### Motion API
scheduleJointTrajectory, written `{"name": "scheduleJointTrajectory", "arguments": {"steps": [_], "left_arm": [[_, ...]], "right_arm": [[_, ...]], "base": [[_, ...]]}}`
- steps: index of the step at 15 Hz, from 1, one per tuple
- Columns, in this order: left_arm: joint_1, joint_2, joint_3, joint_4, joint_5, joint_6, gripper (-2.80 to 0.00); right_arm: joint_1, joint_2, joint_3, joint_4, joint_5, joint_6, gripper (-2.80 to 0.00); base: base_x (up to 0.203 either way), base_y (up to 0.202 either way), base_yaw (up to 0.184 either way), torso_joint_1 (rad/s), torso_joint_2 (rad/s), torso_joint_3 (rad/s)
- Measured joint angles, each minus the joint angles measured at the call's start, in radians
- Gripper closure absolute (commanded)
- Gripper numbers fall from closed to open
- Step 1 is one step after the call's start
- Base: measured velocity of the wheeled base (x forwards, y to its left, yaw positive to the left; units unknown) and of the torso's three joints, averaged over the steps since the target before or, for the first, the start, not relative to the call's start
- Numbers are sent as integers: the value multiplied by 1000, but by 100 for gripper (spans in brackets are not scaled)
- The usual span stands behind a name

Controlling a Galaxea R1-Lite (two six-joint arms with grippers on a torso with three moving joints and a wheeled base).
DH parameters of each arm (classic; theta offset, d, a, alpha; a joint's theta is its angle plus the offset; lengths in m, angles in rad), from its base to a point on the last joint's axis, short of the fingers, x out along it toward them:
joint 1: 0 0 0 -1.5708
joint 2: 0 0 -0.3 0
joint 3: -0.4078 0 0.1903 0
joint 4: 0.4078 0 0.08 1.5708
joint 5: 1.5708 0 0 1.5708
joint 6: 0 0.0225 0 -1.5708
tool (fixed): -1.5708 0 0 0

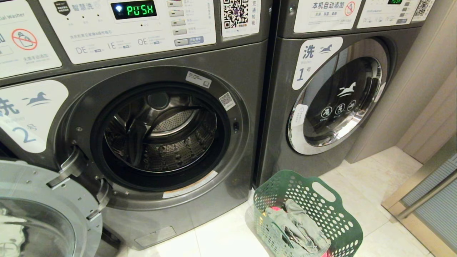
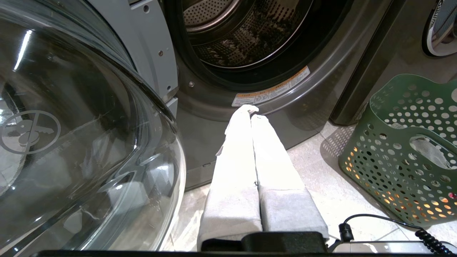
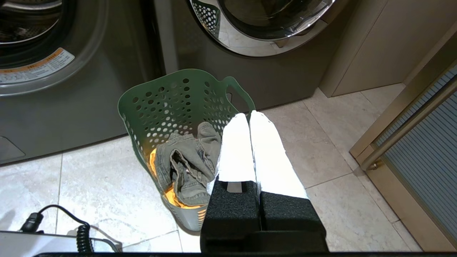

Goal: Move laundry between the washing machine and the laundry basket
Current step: Close the washing machine door with the left hand

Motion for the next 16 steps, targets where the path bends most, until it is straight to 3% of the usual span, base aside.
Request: {"name": "scheduleJointTrajectory", "arguments": {"steps": [13, 16], "left_arm": [[0, 0, 0, 0, 0, 0, 0], [0, 0, 0, 0, 0, 0, 0]], "right_arm": [[0, 0, 0, 0, 0, -3, 0], [0, 0, 0, 0, 0, -5, 0]], "base": [[0, 0, 0, 0, 0, 0], [1, -5, 120, 6, 4, 3]]}}
